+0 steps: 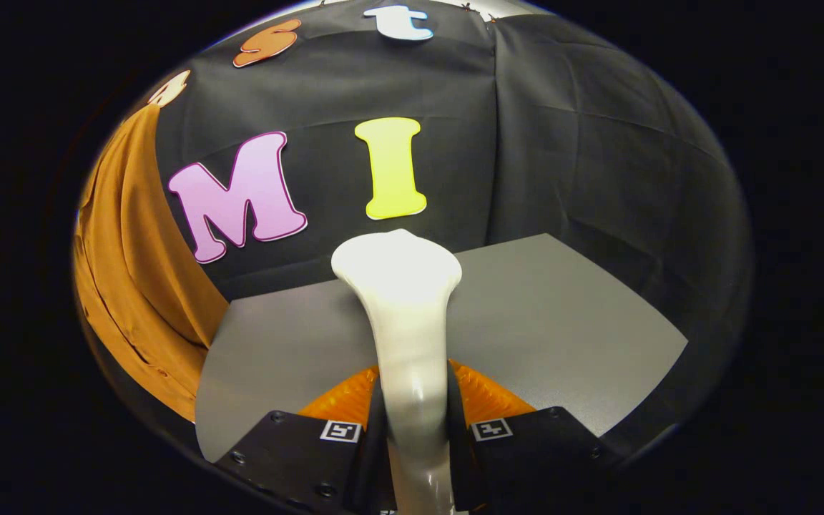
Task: Iron the clothes twice with a garment steamer, once on the left side and once on the right side.
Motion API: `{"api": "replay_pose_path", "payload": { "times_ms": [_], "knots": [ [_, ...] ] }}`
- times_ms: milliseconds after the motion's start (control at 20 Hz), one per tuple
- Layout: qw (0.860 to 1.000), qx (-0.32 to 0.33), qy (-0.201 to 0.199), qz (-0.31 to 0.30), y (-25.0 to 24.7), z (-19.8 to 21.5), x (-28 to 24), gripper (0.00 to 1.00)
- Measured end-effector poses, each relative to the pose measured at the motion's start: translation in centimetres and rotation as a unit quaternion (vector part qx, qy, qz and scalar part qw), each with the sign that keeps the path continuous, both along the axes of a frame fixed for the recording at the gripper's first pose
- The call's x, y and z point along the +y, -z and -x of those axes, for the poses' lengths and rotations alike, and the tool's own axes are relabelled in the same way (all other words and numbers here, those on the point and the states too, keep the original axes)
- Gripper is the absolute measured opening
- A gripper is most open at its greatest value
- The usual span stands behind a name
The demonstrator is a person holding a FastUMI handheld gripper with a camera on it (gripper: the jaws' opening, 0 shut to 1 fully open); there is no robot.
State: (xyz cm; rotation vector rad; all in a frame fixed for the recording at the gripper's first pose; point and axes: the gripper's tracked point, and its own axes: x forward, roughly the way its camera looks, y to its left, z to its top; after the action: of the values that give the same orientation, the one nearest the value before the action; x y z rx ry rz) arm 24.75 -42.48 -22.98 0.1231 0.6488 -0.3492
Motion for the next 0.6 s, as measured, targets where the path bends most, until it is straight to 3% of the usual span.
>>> {"api": "replay_pose_path", "payload": {
  "times_ms": [250, 600],
  "knots": [
    [0.999, -0.045, 0.01, -0.015, -4.0, 2.0, 2.7, 0.41],
    [0.991, -0.127, 0.025, 0.027, -10.8, 3.9, 10.5, 0.41]
  ]
}}
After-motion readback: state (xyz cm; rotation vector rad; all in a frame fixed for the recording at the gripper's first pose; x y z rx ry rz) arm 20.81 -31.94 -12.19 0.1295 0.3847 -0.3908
